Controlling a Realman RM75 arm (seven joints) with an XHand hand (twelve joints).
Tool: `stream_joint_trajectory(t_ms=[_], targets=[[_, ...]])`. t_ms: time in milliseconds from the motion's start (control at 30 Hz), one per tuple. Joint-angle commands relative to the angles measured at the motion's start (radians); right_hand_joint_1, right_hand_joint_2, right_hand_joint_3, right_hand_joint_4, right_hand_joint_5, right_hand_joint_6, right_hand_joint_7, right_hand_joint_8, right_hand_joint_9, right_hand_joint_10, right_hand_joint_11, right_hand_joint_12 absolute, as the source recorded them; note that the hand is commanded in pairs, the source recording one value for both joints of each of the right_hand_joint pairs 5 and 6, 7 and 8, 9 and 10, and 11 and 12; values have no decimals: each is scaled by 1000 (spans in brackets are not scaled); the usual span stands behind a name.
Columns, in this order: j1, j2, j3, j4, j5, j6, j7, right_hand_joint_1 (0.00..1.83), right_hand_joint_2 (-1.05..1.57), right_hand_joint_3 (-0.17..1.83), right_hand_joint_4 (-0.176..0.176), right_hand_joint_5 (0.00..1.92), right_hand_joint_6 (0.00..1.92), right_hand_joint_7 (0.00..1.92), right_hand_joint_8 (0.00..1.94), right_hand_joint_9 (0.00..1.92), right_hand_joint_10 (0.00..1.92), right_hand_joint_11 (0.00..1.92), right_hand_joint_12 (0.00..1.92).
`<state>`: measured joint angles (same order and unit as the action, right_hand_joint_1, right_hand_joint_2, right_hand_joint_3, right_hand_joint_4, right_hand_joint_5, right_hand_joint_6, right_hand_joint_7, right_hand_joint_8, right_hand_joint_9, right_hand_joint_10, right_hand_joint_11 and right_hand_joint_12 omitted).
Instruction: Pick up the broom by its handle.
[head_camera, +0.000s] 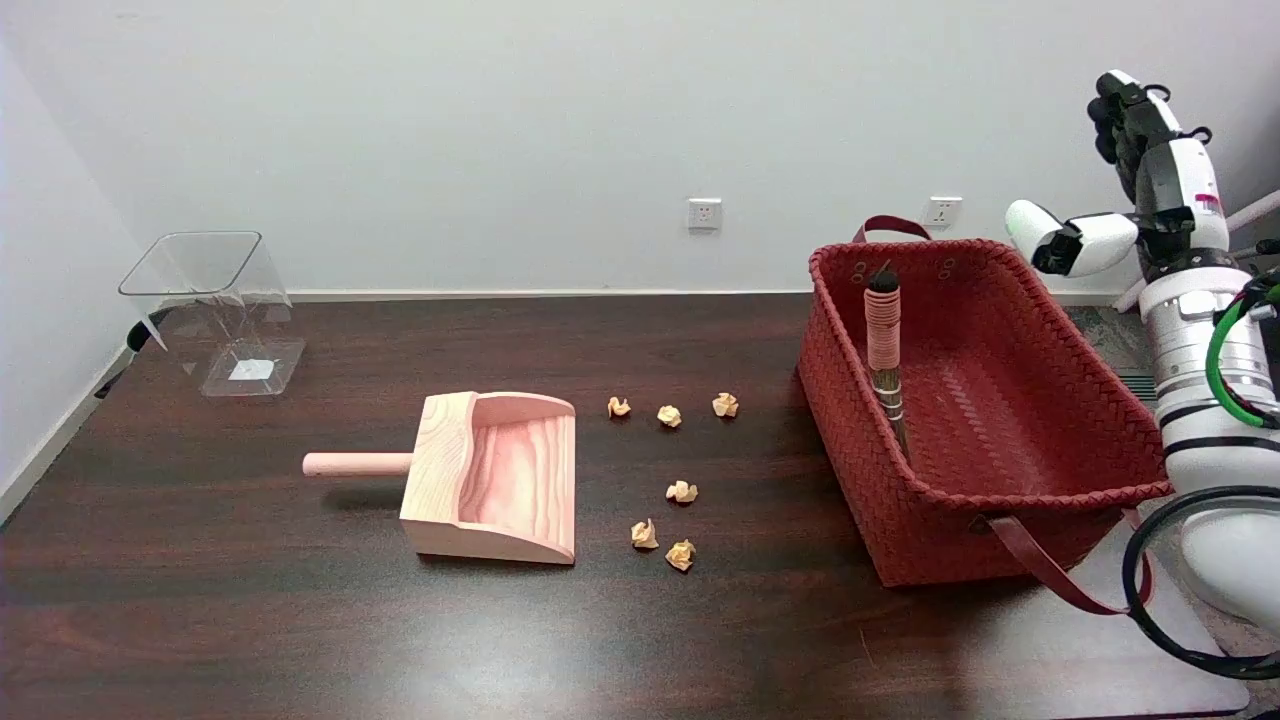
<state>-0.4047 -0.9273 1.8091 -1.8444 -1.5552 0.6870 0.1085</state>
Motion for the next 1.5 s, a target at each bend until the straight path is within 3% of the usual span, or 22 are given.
stream_joint_trajectory(t_ms=[33,467,733,967,1267,1500], targets=[[15,9,6,0,-9,1,24,1042,-399,1686,0,193,193,249,249,193,193,193,193],[-28,-13,27,-7,16,16,26,1044,-407,1673,0,173,173,248,248,173,173,173,173],[-68,-34,-29,-24,38,4,57,1042,-414,1677,0,172,172,248,248,172,172,172,172],[-152,-44,-67,-32,29,-32,277,973,-795,1824,0,0,0,246,246,0,0,0,0],[-241,-40,-89,-32,-17,-32,338,932,-900,1099,0,0,0,189,189,0,0,0,0],[-250,-33,-113,-28,-79,-18,364,925,-962,909,0,0,0,139,139,0,0,0,0]])
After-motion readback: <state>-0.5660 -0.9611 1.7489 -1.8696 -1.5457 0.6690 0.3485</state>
